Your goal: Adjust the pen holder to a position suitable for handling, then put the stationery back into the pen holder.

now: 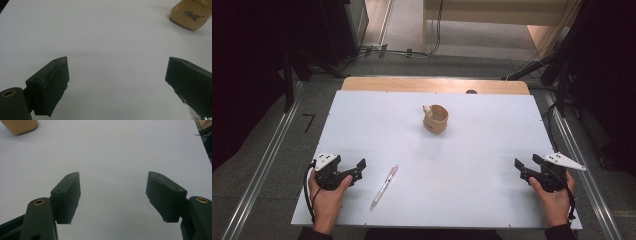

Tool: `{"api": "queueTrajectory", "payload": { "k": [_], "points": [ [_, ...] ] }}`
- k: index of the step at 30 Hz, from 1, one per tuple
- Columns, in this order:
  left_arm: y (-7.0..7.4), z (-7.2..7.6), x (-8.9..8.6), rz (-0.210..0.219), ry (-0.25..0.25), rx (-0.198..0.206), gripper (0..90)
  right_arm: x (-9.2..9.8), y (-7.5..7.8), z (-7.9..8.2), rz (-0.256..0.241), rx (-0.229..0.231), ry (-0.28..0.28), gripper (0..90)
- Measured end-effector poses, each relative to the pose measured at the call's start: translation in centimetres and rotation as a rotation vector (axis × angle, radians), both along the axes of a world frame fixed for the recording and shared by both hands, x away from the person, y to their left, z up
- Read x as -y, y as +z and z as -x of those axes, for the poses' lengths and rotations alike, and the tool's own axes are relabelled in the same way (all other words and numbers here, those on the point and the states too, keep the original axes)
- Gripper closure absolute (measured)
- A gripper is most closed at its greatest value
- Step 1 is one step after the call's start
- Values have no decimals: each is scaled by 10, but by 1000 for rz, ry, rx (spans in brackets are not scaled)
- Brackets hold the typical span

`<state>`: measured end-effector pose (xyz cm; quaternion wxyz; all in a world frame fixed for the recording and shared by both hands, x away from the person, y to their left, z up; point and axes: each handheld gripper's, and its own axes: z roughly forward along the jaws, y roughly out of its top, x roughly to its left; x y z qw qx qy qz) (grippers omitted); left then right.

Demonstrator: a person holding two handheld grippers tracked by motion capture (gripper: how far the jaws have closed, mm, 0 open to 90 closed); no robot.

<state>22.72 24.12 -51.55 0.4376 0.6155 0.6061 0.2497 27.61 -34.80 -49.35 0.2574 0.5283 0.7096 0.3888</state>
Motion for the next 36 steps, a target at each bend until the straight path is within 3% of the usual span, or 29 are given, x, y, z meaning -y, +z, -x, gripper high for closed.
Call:
{"api": "queueTrajectory", "payload": {
  "k": [22,36],
  "points": [
    [1,0,5,3,-30,-13,59,3,-1,2,5,-8,-4,255],
    [6,9,11,2,-50,0,60,0,-2,0,9,-6,5,252]
  ]
}}
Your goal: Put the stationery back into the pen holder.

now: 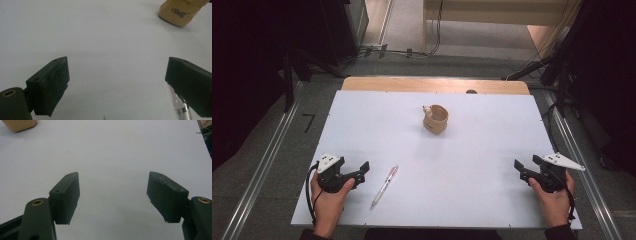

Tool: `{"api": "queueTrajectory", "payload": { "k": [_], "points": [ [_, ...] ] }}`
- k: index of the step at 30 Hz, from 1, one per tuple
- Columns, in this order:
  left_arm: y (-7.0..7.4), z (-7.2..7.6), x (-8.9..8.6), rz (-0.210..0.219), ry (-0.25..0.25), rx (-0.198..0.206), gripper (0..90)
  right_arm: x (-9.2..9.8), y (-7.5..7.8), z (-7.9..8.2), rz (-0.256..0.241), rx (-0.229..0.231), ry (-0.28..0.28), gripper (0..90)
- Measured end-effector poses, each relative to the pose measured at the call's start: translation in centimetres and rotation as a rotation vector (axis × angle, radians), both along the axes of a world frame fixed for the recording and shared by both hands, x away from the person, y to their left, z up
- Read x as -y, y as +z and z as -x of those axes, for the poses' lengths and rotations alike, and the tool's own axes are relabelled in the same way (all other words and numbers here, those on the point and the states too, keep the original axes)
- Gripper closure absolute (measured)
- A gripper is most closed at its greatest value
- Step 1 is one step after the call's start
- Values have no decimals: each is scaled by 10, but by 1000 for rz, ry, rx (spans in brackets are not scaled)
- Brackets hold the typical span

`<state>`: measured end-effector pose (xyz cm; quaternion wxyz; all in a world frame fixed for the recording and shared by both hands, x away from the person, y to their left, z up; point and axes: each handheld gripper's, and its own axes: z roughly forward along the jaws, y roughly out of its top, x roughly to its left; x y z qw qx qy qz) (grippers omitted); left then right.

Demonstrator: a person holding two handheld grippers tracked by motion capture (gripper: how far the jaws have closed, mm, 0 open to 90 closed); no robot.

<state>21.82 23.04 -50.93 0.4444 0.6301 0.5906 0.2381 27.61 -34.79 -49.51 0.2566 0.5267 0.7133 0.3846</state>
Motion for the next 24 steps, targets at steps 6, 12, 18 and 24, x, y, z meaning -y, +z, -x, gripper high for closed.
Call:
{"api": "queueTrajectory", "payload": {
  "k": [6,12,18,24],
  "points": [
    [2,5,5,0,-26,-7,61,0,-1,0,4,-4,1,252],
    [3,10,9,5,-49,-12,69,0,-1,0,5,-3,1,252],
    [4,16,17,-3,-89,-23,70,0,-1,0,4,-6,-1,252],
    [4,20,21,-11,-110,-22,70,1,-1,1,3,-11,-4,252]
  ]
}}
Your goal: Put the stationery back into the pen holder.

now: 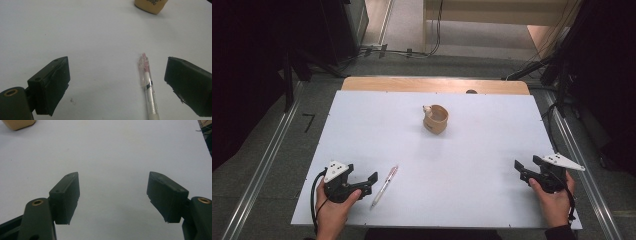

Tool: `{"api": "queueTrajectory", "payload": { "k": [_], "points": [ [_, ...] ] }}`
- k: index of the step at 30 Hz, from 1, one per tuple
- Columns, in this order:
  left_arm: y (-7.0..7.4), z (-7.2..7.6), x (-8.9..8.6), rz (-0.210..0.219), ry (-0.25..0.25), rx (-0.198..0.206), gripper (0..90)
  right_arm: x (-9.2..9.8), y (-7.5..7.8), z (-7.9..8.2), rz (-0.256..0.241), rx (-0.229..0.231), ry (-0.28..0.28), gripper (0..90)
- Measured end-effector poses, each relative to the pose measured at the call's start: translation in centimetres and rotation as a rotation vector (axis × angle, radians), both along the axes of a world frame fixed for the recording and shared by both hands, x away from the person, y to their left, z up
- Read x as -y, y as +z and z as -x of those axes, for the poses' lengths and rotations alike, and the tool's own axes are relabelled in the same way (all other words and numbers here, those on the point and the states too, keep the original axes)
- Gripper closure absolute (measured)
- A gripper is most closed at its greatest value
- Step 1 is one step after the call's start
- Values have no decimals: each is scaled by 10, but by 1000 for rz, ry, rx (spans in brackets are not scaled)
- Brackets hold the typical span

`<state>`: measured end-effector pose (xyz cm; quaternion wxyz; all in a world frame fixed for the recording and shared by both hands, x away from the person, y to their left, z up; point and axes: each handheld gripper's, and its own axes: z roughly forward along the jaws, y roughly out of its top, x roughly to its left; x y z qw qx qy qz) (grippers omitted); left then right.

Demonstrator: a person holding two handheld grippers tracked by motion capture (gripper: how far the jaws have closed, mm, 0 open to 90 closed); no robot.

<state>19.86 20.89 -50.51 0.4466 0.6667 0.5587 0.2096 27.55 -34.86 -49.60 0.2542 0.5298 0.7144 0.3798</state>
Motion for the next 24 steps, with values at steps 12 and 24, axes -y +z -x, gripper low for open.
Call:
{"api": "queueTrajectory", "payload": {
  "k": [12,24],
  "points": [
    [-2,4,9,-17,-58,-35,102,1,-1,-1,5,-8,1,250],
    [-4,8,17,-55,-89,-73,144,1,-2,-1,6,-14,0,249]
  ]
}}
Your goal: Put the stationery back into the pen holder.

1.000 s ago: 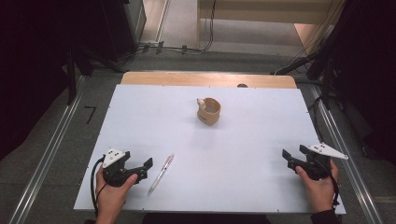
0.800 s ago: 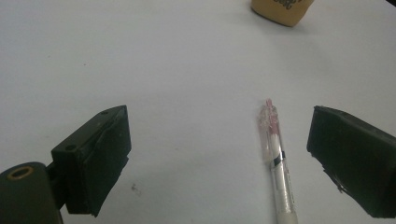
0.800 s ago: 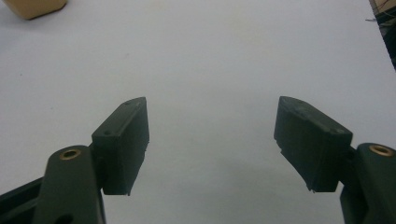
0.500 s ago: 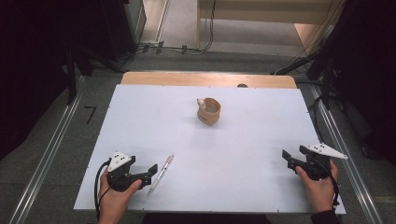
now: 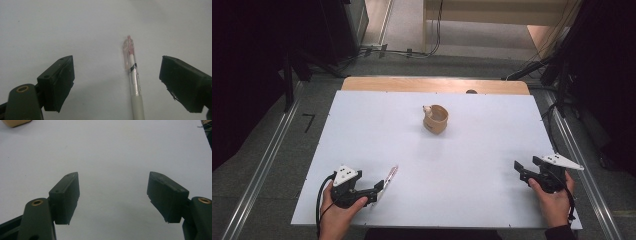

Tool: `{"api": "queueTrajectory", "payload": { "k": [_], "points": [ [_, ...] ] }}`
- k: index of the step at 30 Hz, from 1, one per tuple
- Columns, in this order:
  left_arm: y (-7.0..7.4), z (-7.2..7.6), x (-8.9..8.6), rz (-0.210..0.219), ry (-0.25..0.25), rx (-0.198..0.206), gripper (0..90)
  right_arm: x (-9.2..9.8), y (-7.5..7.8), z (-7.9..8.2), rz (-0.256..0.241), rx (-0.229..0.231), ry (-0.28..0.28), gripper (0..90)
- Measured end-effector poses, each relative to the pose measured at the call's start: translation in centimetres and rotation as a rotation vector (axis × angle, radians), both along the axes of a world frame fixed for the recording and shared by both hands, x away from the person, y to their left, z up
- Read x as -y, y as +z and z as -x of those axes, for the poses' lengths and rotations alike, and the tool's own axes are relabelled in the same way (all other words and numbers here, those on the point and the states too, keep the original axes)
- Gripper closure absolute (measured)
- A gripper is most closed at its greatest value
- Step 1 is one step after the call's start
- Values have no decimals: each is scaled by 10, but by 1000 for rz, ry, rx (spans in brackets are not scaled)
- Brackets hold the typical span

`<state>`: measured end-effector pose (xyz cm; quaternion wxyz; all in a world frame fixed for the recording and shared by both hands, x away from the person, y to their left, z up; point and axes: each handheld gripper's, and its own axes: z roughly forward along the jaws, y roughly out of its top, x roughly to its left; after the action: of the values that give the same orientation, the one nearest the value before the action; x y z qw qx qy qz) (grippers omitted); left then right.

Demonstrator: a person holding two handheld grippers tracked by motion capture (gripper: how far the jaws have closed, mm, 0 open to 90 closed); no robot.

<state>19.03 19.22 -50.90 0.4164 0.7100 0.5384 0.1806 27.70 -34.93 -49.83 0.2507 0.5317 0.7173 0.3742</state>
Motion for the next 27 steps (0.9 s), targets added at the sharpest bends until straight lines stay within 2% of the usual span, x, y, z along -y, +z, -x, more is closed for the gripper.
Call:
{"api": "queueTrajectory", "payload": {
  "k": [7,10,12,20,27],
  "points": [
    [-2,2,4,-29,-17,-32,175,0,-1,0,1,-5,0,249],
    [-2,3,5,-54,-23,-32,237,0,0,0,2,-5,0,249],
    [-2,3,6,-53,-23,-31,260,0,-1,0,3,-5,0,249],
    [-4,6,10,-77,-55,-72,335,0,-1,0,8,-8,-1,249],
    [-5,7,12,-106,-74,-89,398,0,-1,-1,12,-8,4,249]
  ]
}}
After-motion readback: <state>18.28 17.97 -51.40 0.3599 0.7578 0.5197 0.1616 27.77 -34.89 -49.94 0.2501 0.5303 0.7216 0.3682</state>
